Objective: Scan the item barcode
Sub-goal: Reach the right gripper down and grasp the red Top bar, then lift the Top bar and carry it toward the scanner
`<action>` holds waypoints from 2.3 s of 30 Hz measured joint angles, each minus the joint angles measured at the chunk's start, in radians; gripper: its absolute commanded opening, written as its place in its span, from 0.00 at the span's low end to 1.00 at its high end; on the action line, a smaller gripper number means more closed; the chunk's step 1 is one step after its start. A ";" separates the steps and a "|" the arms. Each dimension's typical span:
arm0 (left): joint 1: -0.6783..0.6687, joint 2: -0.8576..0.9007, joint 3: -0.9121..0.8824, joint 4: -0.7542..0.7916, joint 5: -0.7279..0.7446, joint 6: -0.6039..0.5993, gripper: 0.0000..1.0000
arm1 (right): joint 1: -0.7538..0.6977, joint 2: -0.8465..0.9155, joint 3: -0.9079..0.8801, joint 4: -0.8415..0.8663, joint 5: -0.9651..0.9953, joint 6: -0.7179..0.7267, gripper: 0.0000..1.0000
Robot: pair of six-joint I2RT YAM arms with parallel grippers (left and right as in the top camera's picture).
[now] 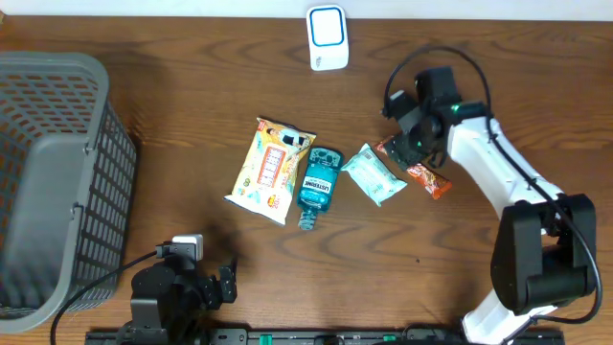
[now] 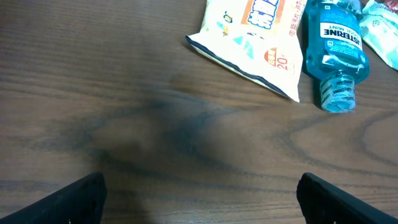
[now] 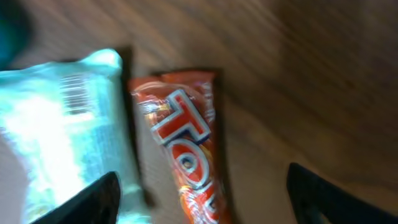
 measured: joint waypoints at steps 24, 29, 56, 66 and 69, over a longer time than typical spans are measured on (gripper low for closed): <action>0.000 0.000 0.000 0.000 0.000 0.000 0.98 | 0.004 -0.002 -0.241 0.265 0.053 0.040 0.01; 0.000 0.000 0.000 0.000 0.000 0.000 0.98 | -0.009 -0.018 -0.203 0.215 -0.196 0.222 0.01; 0.000 0.000 0.000 0.000 0.000 0.000 0.98 | 0.046 -0.074 -0.145 0.150 -1.484 0.164 0.01; 0.000 0.000 0.000 0.000 0.000 0.000 0.98 | 0.046 -0.074 -0.145 0.148 -1.489 0.158 0.01; 0.000 0.000 0.000 0.000 0.000 0.000 0.98 | 0.046 -0.074 -0.145 0.148 -1.489 0.158 0.01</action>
